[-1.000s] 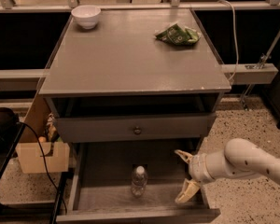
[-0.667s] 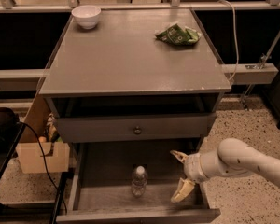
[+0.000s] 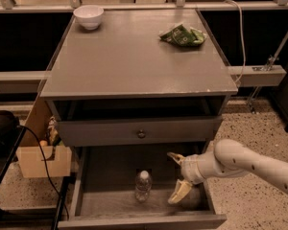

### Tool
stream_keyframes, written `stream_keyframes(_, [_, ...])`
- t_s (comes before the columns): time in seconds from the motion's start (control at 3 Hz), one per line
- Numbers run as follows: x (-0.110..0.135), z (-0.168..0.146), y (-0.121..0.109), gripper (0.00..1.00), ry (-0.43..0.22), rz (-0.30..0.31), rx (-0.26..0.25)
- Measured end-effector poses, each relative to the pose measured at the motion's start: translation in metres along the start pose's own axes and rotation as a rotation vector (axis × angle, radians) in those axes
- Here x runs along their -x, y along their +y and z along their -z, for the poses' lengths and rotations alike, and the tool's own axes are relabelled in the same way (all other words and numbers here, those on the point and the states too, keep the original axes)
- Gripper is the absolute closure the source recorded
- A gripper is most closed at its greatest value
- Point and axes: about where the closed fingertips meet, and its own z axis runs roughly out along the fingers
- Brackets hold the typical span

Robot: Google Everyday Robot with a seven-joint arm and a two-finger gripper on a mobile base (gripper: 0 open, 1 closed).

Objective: Pick water bottle from middle drawer and place on counter

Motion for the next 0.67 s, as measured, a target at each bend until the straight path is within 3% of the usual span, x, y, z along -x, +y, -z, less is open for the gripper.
stream_keyframes(0.67, [0.032,-0.029,0.011,0.0,-0.058,0.055,0.035])
